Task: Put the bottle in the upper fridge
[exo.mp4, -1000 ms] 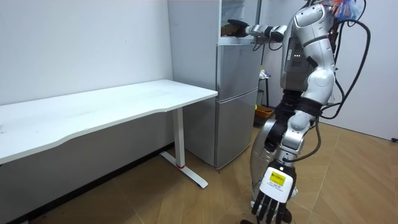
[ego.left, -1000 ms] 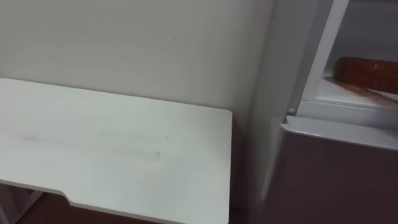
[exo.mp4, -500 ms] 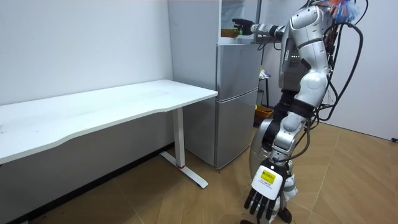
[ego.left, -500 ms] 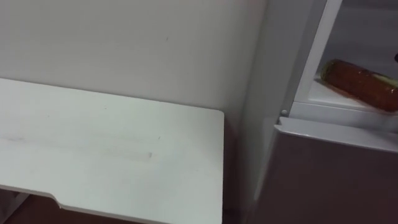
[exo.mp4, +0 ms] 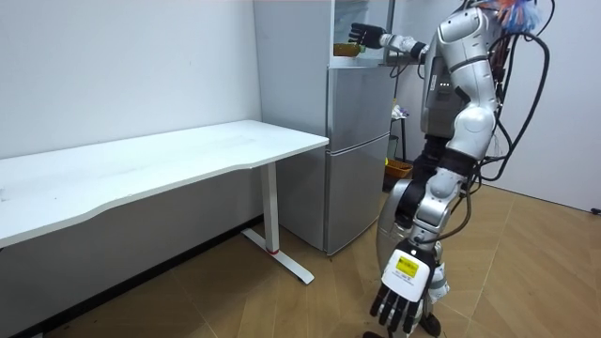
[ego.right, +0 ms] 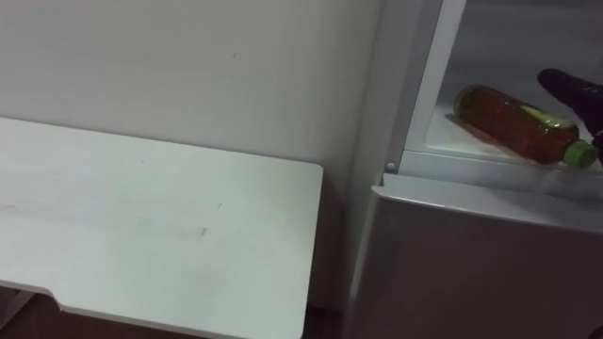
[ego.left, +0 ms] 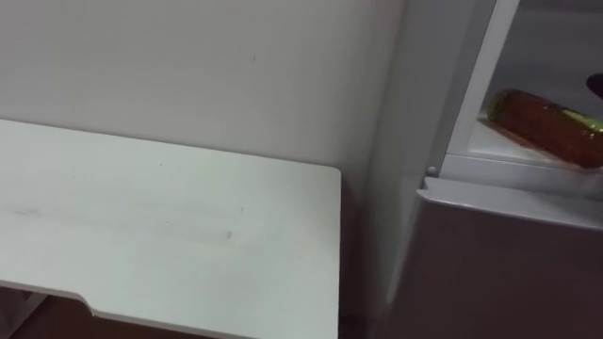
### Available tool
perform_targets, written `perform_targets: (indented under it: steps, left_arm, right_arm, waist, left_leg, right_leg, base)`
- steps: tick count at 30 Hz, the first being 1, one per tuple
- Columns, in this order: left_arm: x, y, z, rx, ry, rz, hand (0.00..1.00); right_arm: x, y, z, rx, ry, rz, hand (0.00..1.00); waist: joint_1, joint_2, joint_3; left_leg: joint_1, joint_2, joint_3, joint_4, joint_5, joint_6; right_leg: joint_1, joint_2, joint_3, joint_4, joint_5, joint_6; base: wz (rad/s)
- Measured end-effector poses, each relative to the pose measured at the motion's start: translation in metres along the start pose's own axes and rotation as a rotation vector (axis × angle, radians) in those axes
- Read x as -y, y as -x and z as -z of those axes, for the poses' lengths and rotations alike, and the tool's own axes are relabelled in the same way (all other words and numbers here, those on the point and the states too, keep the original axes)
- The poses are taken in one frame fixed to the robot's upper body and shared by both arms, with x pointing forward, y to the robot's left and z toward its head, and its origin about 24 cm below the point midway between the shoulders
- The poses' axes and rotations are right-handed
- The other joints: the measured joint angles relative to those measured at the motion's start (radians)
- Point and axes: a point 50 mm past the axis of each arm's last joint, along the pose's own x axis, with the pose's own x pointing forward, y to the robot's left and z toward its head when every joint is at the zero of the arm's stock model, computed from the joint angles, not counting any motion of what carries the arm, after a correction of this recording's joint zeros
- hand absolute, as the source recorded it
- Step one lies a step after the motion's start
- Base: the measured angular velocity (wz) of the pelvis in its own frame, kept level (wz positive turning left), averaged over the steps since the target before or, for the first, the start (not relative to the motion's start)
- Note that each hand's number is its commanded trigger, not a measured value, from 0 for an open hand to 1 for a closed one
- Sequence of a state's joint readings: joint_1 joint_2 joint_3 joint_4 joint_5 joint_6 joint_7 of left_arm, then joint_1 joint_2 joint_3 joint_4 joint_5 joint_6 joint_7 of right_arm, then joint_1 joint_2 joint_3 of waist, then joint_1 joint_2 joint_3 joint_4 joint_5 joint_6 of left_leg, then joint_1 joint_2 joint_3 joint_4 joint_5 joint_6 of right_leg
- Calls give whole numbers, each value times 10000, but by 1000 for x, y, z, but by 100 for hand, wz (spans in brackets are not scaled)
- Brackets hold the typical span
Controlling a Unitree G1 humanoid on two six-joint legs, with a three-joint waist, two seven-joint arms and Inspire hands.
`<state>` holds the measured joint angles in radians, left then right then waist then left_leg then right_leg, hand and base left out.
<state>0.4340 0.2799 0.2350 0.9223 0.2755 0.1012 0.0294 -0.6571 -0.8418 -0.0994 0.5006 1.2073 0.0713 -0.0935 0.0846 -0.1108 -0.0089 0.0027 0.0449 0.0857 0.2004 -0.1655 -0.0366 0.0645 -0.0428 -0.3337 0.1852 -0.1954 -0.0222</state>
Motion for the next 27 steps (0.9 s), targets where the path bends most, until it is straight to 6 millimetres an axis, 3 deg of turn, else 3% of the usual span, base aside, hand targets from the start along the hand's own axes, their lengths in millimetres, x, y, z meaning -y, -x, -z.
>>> perform_targets:
  steps: [1,7,11,12,17,19,22,24,27]
  left_arm:
    - [1,0,0,0,25,-36,0]
    - [9,1,-3,188,311,84,0]
    - [11,1,-1,114,303,81,0]
    - [11,0,-1,94,319,26,0]
    - [25,1,-8,245,417,293,0]
    - [29,1,-12,390,395,340,0]
    - [33,1,-16,610,472,346,0]
    - [34,1,-18,671,499,346,0]
    - [36,1,-14,534,503,393,0]
  right_arm:
    - [-6,4,-3,195,56,-260,0]
    - [-36,15,-20,1351,-175,-1346,0]
    - [-52,27,-22,1841,-413,-1983,0]
    - [-53,32,-20,1967,-675,-2057,0]
    - [-56,50,2,2046,-1645,-2157,0]
    - [-60,61,15,1833,-2064,-2384,0]
    - [-66,69,20,1873,-2371,-2675,0]
    - [-62,72,21,1991,-2454,-2562,0]
    - [-56,78,34,1729,-2633,-2300,0]
  waist:
    - [-10,40,34]
    - [-92,201,54]
    - [-82,302,34]
    - [-101,362,71]
    - [-60,514,103]
    - [-47,558,70]
    - [-9,704,27]
    - [28,798,-19]
    - [50,838,-20]
  left_leg:
    - [64,-2,7,-18,-1,0]
    - [205,-4,28,-19,-2,2]
    - [372,-6,56,-22,-8,5]
    - [425,-6,59,-21,-17,8]
    - [560,-3,150,-61,-63,31]
    - [524,1,206,-56,-66,37]
    - [433,-9,258,-41,-78,58]
    - [462,-15,327,-56,-88,74]
    - [599,-16,489,-134,-87,77]
  right_leg:
    - [66,-4,-1,-10,-8,13]
    - [230,-4,31,-44,-16,26]
    - [438,4,43,-158,-8,45]
    - [510,-19,22,-182,-10,48]
    - [549,-60,155,-177,-32,81]
    - [456,-55,247,-147,-27,86]
    - [348,-29,292,-146,16,106]
    - [371,-18,312,-132,46,128]
    - [414,-28,423,-135,51,134]
  base:
    - [0]
    - [0]
    - [1]
    - [0]
    - [-4]
    - [-9]
    - [-6]
    - [-9]
    - [-13]
